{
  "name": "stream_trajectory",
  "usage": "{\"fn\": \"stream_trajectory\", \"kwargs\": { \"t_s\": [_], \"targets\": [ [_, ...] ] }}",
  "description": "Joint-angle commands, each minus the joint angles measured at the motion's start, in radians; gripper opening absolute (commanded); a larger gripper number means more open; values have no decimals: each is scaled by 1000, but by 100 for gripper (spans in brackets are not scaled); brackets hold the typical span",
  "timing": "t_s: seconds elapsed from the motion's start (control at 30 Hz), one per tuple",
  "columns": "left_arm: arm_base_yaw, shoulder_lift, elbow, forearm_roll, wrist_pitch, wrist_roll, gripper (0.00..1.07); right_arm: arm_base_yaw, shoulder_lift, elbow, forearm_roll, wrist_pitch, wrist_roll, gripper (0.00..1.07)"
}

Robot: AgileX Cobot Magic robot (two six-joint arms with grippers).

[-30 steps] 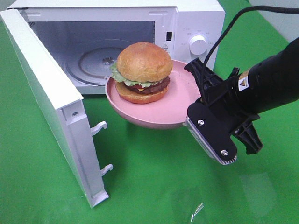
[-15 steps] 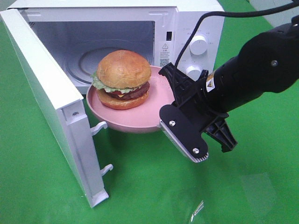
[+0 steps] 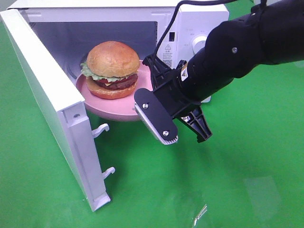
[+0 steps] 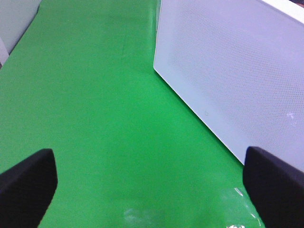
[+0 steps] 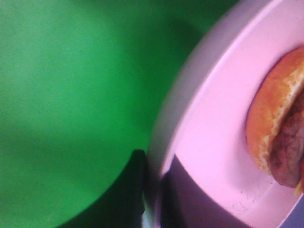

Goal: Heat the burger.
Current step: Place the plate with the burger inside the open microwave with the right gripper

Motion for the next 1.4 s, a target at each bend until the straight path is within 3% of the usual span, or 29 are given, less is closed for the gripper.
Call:
{"fn": "stream_trajectory", "kwargs": {
  "t_s": [0.03,0.7,0.83,1.07,1.4],
  "targets": [
    [-3,-3,0,3,5,-4,98,-1,4,-36,-1,-53,13,0],
    [-3,-3,0,3,5,-4,98,-1,158,-235,-134,-19,227,0],
    [-3,-3,0,3,5,-4,98,-1,202,-291,-211,-18,304,0],
    [-3,-3,0,3,5,-4,98,-1,230,-323,-233,-37,316,0],
    [-3,-3,0,3,5,-4,98,-1,322,-454,-278,-10,382,0]
  ]
}}
